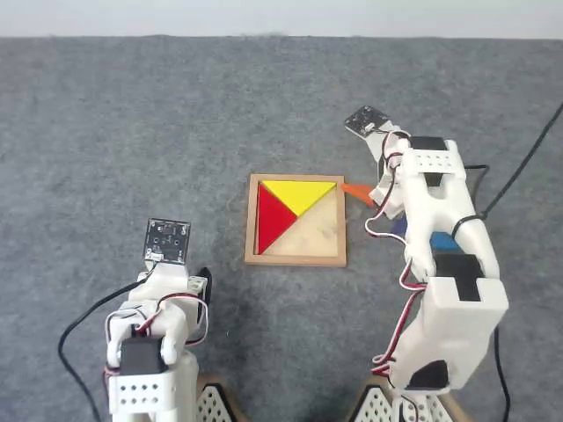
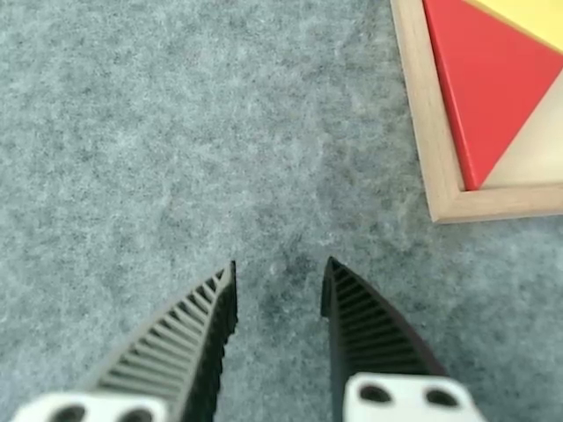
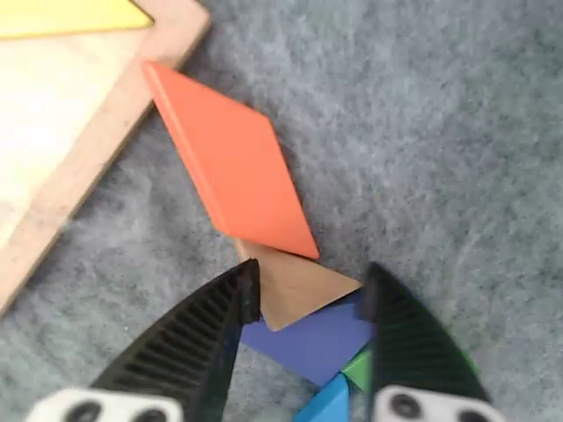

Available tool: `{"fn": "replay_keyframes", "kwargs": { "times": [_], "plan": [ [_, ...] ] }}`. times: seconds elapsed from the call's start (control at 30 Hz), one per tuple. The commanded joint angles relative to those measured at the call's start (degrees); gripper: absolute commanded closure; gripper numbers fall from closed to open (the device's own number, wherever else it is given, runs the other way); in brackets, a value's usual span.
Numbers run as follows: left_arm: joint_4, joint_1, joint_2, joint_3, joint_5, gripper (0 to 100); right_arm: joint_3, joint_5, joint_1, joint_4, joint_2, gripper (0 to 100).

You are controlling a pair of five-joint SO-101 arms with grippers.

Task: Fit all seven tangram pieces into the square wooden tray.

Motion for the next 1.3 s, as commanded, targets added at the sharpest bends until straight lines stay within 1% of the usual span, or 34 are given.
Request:
{"fn": "replay_keyframes", "kwargs": {
  "times": [0.0, 0.1, 0.2, 0.4, 0.57, 0.7, 0.8, 0.97, 1.1, 1.17, 1.27],
  "plan": [
    [0.5, 0.1, -1.6, -0.5, -0.4, 85, -2.5, 1.4, -5.2, 0.6, -1.0, 73.8],
    [0.5, 0.1, -1.6, -0.5, -0.4, 85, -0.9, 3.9, -8.1, 0.0, -1.1, 73.8],
    [0.5, 0.1, -1.6, -0.5, -0.4, 85, -0.9, 3.5, -9.6, -1.6, -0.5, 73.8],
    [0.5, 0.1, -1.6, -0.5, -0.4, 85, -0.6, 1.9, -7.9, -6.8, -0.3, 74.7],
    [0.5, 0.1, -1.6, -0.5, -0.4, 85, -0.7, 2.4, -7.9, -10.0, 2.4, 84.1],
    [0.5, 0.1, -1.6, -0.5, -0.4, 85, -1.0, 2.4, -7.8, -10.7, 5.3, 82.9],
    [0.5, 0.1, -1.6, -0.5, -0.4, 85, -1.7, 2.3, -7.2, -10.1, 5.4, 83.8],
    [0.5, 0.1, -1.6, -0.5, -0.4, 85, -1.8, 1.9, -4.3, -9.8, 3.0, 91.3],
    [0.5, 0.1, -1.6, -0.5, -0.4, 85, -1.8, 1.8, -2.2, -5.3, 0.0, 95.7],
    [0.5, 0.1, -1.6, -0.5, -0.4, 85, -1.8, 1.8, -1.6, -2.2, -1.9, 96.1],
    [0.5, 0.1, -1.6, -0.5, -0.4, 85, -1.8, -0.4, -1.5, 1.7, -4.9, 96.1]
  ]
}}
